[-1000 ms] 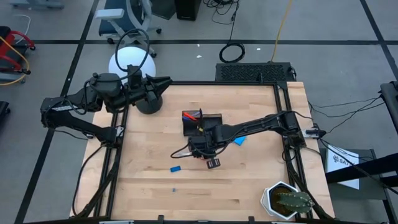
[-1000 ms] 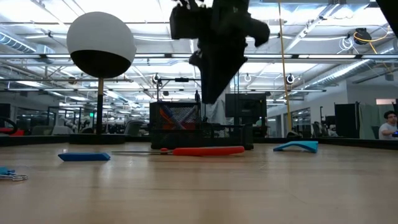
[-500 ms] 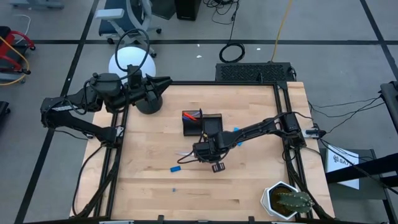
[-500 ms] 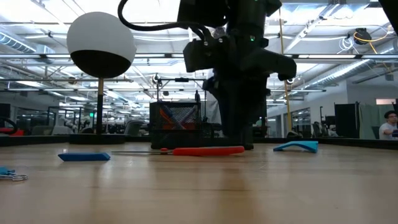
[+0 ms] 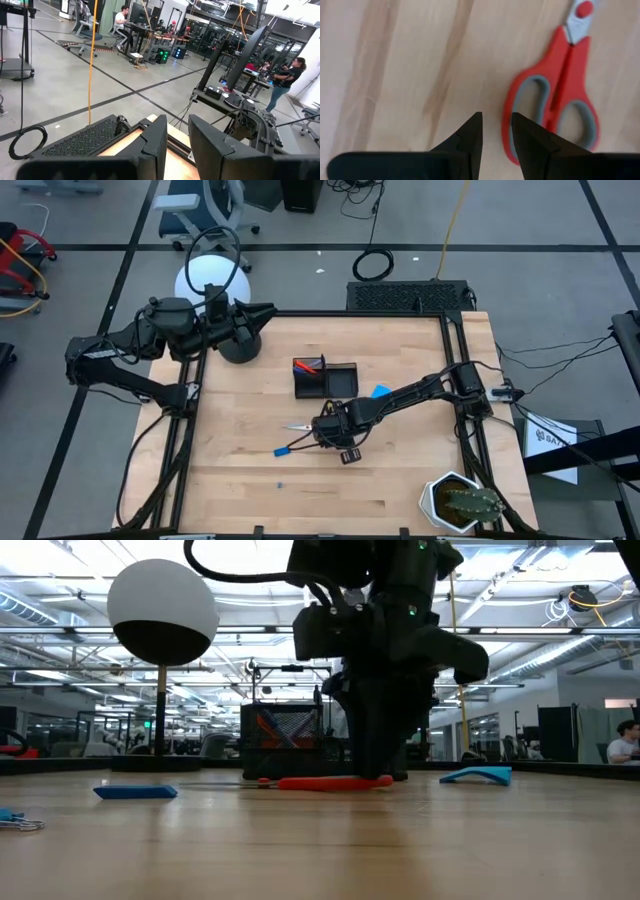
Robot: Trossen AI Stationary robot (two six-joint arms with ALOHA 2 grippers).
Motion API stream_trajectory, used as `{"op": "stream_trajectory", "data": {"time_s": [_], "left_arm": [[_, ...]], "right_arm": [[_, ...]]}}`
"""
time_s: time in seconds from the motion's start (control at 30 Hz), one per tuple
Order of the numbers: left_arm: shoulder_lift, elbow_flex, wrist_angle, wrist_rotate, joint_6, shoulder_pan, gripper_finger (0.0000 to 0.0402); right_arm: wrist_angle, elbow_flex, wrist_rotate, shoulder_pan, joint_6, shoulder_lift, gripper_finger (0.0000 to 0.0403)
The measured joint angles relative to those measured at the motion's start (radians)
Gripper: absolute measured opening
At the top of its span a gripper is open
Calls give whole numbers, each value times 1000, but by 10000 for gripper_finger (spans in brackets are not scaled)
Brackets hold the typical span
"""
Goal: Pick and place office supplies into organizer
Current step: Put the orange scissors into the black desk organizer
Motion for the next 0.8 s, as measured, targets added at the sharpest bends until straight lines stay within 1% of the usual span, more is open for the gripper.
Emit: {"op": "stream_trajectory", "data": {"time_s": [0.1,0.3,0.53,0.63,0.7,0.8], "left_arm": [[0,0,0,0,0,0,86],[0,0,0,0,0,0,86],[0,0,0,0,0,0,86],[0,0,0,0,0,0,86],[0,0,0,0,0,0,86],[0,0,0,0,0,0,86]], "right_arm": [[42,-34,-17,2,5,-2,98],[48,-77,-22,0,30,-6,98],[48,-84,-22,0,31,-6,96],[54,-84,-23,-1,31,-6,79],[58,-85,-28,-4,31,-5,57],[73,-85,-79,-14,33,-4,20]]}}
